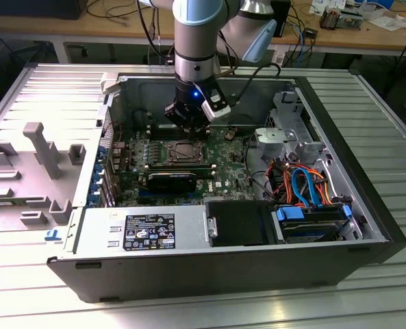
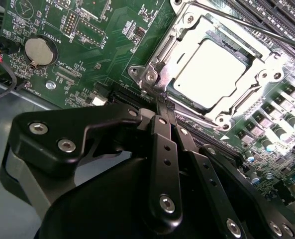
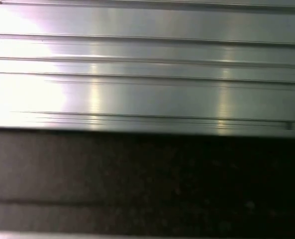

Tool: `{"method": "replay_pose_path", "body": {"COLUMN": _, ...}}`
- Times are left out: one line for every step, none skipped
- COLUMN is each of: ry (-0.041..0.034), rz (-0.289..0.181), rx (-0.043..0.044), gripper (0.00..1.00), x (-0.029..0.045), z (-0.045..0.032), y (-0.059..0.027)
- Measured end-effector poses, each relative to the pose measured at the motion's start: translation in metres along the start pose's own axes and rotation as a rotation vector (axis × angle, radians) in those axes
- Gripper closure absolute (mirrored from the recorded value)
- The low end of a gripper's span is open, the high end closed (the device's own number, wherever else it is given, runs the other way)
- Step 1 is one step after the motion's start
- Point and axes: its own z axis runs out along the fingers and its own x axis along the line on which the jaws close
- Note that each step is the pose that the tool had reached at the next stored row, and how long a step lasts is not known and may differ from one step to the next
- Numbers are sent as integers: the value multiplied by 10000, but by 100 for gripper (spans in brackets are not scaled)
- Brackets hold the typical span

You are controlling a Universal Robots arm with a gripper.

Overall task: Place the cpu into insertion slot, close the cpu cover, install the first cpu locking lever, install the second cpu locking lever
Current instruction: 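Install the first cpu locking lever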

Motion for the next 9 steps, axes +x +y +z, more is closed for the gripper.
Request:
{"method": "replay_pose_path", "body": {"ry": 2, "rz": 2, "rx": 2, "gripper": 89, "x": -1, "z": 2, "y": -2}}
{"method": "replay_pose_path", "body": {"ry": 4, "rz": 6, "rx": 4, "gripper": 89, "x": -1, "z": 5, "y": -4}}
{"method": "replay_pose_path", "body": {"ry": 8, "rz": 10, "rx": 8, "gripper": 89, "x": -1, "z": 8, "y": -6}}
{"method": "replay_pose_path", "body": {"ry": 13, "rz": 13, "rx": 14, "gripper": 89, "x": -2, "z": 10, "y": -8}}
{"method": "replay_pose_path", "body": {"ry": 17, "rz": 16, "rx": 17, "gripper": 89, "x": -3, "z": 12, "y": -9}}
{"method": "replay_pose_path", "body": {"ry": 24, "rz": 17, "rx": 18, "gripper": 89, "x": -5, "z": 14, "y": -11}}
{"method": "replay_pose_path", "body": {"ry": 27, "rz": 20, "rx": 17, "gripper": 89, "x": -6, "z": 15, "y": -13}}
{"method": "replay_pose_path", "body": {"ry": 32, "rz": 22, "rx": 17, "gripper": 89, "x": -6, "z": 15, "y": -17}}
{"method": "replay_pose_path", "body": {"ry": 37, "rz": 23, "rx": 17, "gripper": 89, "x": -7, "z": 15, "y": -22}}
